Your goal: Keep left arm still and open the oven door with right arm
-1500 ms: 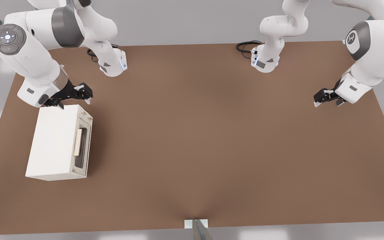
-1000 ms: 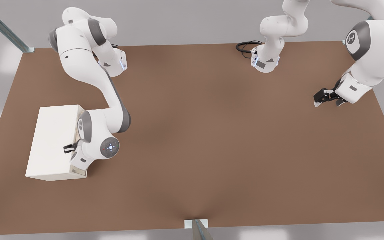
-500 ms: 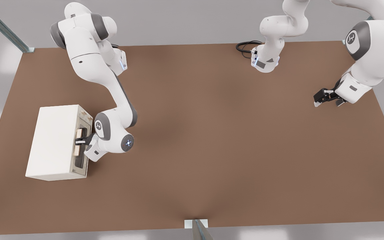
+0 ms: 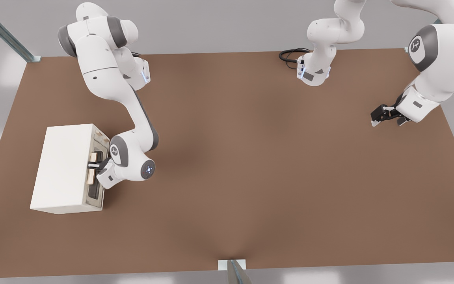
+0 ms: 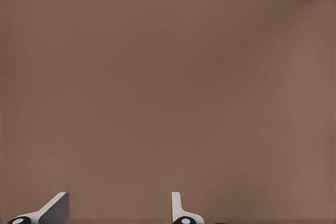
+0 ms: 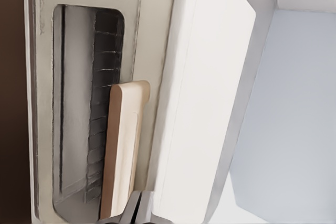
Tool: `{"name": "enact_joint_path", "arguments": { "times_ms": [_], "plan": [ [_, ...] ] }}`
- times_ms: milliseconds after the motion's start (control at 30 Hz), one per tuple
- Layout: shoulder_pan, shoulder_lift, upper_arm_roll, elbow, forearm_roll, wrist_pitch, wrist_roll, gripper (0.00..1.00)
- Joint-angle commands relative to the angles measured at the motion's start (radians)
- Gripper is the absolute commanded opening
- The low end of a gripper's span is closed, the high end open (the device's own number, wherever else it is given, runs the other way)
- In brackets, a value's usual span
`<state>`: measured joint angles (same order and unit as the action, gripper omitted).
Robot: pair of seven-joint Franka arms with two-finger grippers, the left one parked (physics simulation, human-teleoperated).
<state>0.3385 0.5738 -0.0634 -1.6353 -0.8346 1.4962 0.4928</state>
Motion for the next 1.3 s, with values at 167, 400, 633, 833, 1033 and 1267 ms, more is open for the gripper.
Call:
{"name": "enact_joint_path", "arguments": {
  "times_ms": [167, 400, 633, 833, 1033, 1267],
  "plan": [
    [-0.006, 0.008, -0.004, -0.017, -0.001, 0.027, 0.165, 0.0],
    [-0.003, 0.012, -0.004, -0.023, -0.001, 0.039, 0.174, 0.0],
    [0.022, -0.037, 0.091, 0.075, 0.23, 0.033, 0.244, 0.0],
    [-0.182, -0.265, 0.037, 0.324, 0.848, -0.103, -0.401, 1.0],
    [-0.207, -0.307, -0.032, 0.413, 0.945, -0.194, -0.508, 1.0],
    [-0.211, -0.296, -0.036, 0.416, 0.908, -0.12, -0.519, 1.0]
  ]
}}
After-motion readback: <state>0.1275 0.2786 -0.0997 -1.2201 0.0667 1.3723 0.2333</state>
